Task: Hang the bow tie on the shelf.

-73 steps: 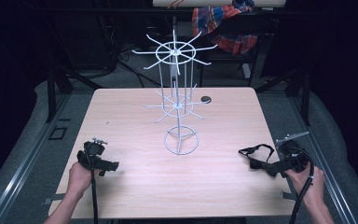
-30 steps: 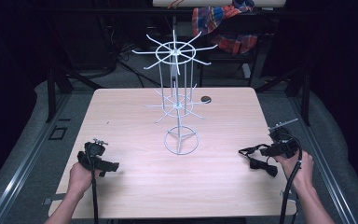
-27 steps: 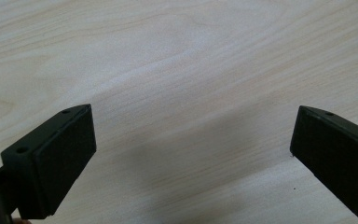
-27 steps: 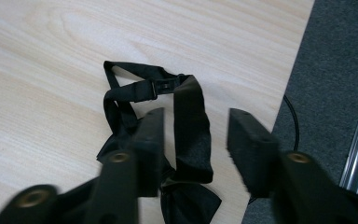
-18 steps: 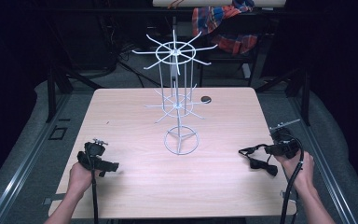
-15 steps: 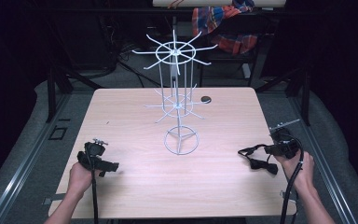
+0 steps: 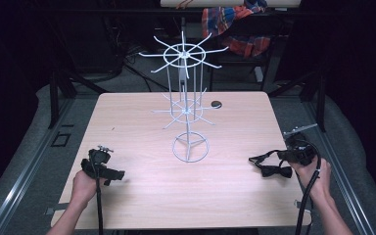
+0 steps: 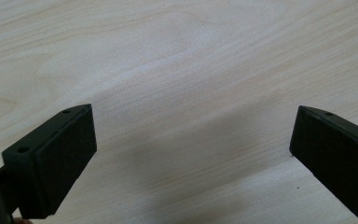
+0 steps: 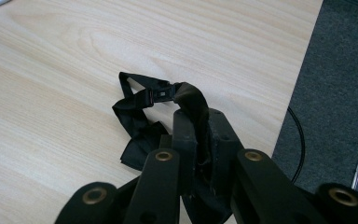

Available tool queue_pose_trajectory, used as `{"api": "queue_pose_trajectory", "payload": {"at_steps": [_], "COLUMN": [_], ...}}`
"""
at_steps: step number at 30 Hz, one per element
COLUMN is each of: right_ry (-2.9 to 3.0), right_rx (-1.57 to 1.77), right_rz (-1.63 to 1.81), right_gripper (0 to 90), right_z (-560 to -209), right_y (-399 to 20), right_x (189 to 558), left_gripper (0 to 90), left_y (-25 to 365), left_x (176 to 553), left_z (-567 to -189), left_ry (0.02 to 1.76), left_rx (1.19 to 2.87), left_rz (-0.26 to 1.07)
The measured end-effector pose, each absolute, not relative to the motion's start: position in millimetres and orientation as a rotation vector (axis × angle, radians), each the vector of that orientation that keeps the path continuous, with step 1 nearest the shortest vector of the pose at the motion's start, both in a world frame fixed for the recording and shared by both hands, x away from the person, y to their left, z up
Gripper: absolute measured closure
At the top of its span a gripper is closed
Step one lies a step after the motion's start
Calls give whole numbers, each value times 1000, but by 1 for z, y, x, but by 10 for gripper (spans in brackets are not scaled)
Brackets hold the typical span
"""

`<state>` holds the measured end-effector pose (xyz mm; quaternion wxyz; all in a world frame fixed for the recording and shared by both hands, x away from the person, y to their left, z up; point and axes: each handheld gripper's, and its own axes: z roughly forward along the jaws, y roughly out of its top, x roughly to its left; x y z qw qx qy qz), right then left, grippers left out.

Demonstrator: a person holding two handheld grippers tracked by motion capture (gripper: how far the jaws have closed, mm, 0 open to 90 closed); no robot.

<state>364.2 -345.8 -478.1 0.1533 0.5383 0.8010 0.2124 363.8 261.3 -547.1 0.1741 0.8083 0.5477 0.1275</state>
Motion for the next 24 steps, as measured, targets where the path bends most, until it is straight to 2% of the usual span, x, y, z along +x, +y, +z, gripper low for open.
{"api": "queue_pose_trajectory", "payload": {"at_steps": [24], "right_ry": [2264], "right_rx": [1502], "right_rz": [671], "right_gripper": [841], "right_z": [-458], "right_y": [-344], "right_x": [356], "left_gripper": [5], "left_y": [262], "left_x": [364], "left_z": [-547], "left_ry": [1551], "left_rx": [2294], "left_rz": [366]}}
